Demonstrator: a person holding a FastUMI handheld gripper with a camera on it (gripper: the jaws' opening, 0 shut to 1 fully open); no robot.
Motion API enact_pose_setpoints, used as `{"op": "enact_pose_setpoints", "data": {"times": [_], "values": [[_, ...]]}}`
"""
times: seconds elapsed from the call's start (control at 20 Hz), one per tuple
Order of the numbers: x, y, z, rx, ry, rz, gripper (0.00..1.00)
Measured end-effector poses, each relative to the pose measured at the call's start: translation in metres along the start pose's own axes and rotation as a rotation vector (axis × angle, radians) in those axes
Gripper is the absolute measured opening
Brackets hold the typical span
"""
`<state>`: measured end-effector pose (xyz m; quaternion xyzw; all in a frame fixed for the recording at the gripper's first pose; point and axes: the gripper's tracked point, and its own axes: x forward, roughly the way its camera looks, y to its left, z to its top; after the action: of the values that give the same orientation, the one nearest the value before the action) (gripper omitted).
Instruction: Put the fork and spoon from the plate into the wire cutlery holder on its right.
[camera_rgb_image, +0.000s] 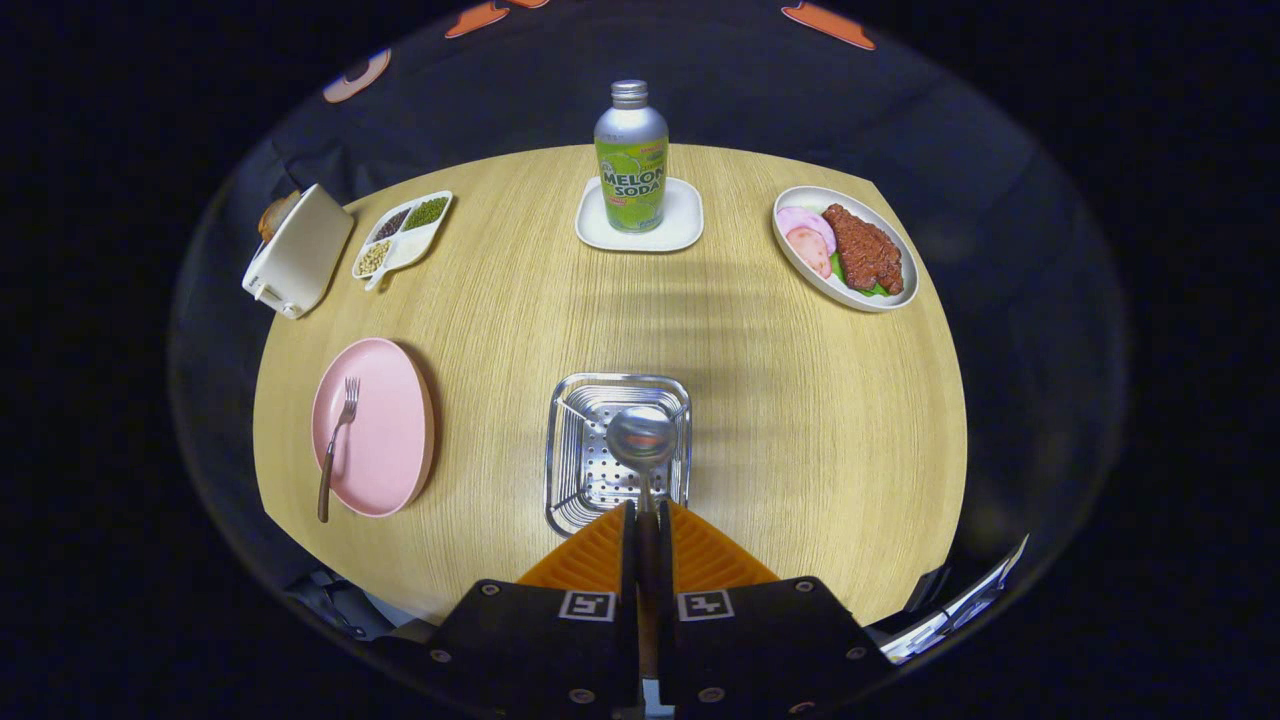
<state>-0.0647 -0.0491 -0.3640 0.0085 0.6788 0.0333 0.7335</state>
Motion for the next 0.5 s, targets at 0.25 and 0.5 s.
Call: {"op": "enact_pose_setpoints", "data": {"times": [0.25, 0.5], "values": [[-0.009, 0.009, 0.019, 0.045, -0.104, 0.031, 0.09], [-0.048, 0.014, 0.062, 0.084, -0.373, 0.032, 0.12]]}}
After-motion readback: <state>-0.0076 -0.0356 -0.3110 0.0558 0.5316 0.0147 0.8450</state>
